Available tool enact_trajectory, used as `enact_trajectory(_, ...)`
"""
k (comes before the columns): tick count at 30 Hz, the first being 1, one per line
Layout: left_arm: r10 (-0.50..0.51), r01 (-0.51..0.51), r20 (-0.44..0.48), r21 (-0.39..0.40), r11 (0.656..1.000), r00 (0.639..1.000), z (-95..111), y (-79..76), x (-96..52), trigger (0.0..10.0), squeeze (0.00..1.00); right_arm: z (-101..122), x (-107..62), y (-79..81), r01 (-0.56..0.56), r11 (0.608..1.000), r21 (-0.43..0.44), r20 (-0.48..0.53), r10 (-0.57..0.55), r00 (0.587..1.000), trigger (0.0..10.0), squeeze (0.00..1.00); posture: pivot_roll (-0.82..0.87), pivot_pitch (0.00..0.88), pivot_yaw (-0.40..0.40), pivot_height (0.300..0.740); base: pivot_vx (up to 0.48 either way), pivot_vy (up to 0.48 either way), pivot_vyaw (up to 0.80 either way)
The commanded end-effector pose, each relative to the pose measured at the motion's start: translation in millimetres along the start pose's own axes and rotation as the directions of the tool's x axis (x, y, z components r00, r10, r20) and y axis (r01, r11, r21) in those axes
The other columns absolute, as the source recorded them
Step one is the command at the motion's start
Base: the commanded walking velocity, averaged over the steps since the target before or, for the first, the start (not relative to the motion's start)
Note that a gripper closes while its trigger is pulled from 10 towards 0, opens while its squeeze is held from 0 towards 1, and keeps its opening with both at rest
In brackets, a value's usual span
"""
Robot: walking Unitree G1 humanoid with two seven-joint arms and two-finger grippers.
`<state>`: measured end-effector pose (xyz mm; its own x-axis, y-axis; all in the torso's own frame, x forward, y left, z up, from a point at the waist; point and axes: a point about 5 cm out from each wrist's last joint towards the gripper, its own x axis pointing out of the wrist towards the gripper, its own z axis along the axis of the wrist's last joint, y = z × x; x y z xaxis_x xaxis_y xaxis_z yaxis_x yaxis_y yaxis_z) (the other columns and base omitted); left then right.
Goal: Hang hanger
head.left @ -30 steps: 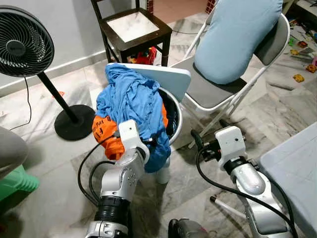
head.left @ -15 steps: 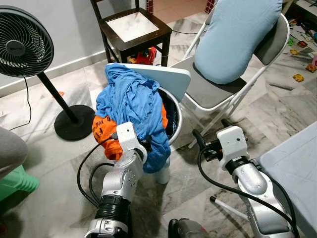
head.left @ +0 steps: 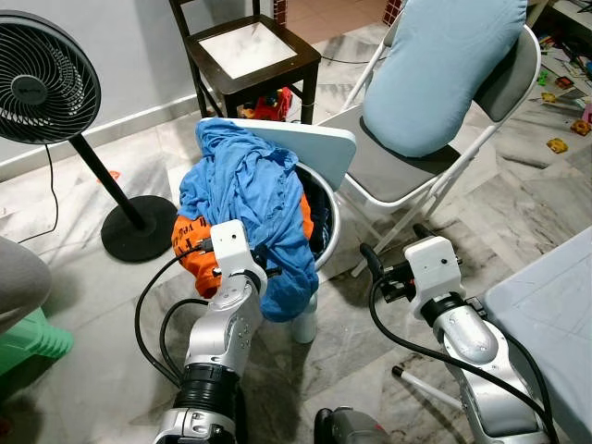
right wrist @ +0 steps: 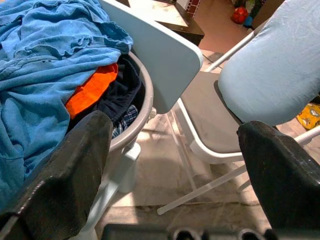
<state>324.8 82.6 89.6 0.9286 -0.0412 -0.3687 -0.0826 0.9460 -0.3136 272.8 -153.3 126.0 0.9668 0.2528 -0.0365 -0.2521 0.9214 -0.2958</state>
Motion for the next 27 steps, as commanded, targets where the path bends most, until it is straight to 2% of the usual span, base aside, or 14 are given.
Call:
enact_trajectory(1, 0.005, -0.004, -0.029, 0.003, 1.000, 1.000, -9.7, 2.6, -0.8, 0.0, 0.00, -2.1, -1.4, -0.8, 0.004, 1.000, -0.003, -0.007, -0.004, 1.000, 10.0, 0.00, -0.16, 0.230, -0.032, 0.740, 0.000, 0.000, 0.00)
enact_trajectory(5, 0.002, -0.002, -0.048, -0.003, 1.000, 0.999, -13.7, 2.7, 0.5, 0.0, 0.00, -2.4, -1.8, -1.0, 0.006, 1.000, -0.004, -0.007, -0.006, 1.000, 10.0, 0.00, -0.16, 0.229, -0.028, 0.740, 0.000, 0.000, 0.00)
enact_trajectory(6, -0.005, 0.005, -0.050, -0.001, 1.000, 0.999, -13.9, 2.1, 0.7, 2.4, 0.00, -2.5, -1.8, -1.0, 0.006, 1.000, -0.004, -0.008, -0.006, 1.000, 10.0, 0.00, -0.16, 0.229, -0.028, 0.740, 0.000, 0.000, 0.00)
enact_trajectory(7, -0.005, 0.005, -0.050, -0.001, 1.000, 0.999, -13.9, 2.1, 0.7, 2.4, 0.00, -2.5, -1.8, -1.0, 0.006, 1.000, -0.004, -0.008, -0.006, 1.000, 10.0, 0.00, -0.16, 0.229, -0.028, 0.740, 0.000, 0.000, 0.00)
enact_trajectory(8, -0.005, 0.005, -0.056, 0.004, 1.000, 0.998, -15.1, 1.9, 1.5, 10.0, 0.00, -2.5, -1.8, -1.0, 0.007, 1.000, -0.004, -0.007, -0.007, 1.000, 10.0, 0.00, -0.16, 0.228, -0.027, 0.740, 0.000, 0.000, 0.00)
enact_trajectory(9, -0.005, 0.005, -0.056, 0.004, 1.000, 0.998, -15.1, 1.9, 1.5, 10.0, 0.00, -2.5, -1.8, -1.0, 0.007, 1.000, -0.004, -0.007, -0.007, 1.000, 10.0, 0.00, -0.16, 0.228, -0.027, 0.740, 0.000, 0.000, 0.00)
enact_trajectory(10, -0.009, 0.009, -0.071, 0.000, 1.000, 0.997, -18.3, 1.6, 3.2, 10.0, 1.00, -2.2, -1.5, -0.7, 0.006, 1.000, -0.004, -0.006, -0.006, 1.000, 10.0, 0.00, -0.16, 0.227, -0.027, 0.740, 0.000, 0.000, 0.00)
enact_trajectory(13, -0.033, 0.032, -0.068, -0.025, 0.999, 0.997, -18.1, -0.5, 4.1, 10.0, 1.00, -1.8, -1.4, -0.3, 0.005, 1.000, -0.004, -0.004, -0.005, 1.000, 10.0, 0.00, -0.16, 0.227, -0.027, 0.740, 0.000, 0.000, 0.00)
enact_trajectory(21, -0.057, 0.057, -0.022, -0.003, 0.998, 0.998, -11.3, -5.6, 1.5, 10.0, 1.00, -2.5, -2.6, -2.1, 0.006, 1.000, -0.010, -0.007, -0.006, 1.000, 10.0, 0.00, -0.16, 0.228, -0.030, 0.740, 0.000, 0.000, 0.00)
enact_trajectory(27, -0.049, 0.049, -0.008, 0.019, 0.999, 0.999, -10.1, -1.6, 3.1, 10.0, 1.00, -2.1, -2.1, 0.5, -0.001, 1.000, -0.006, -0.005, 0.001, 1.000, 10.0, 0.00, -0.16, 0.230, -0.033, 0.740, 0.000, 0.000, 0.00)
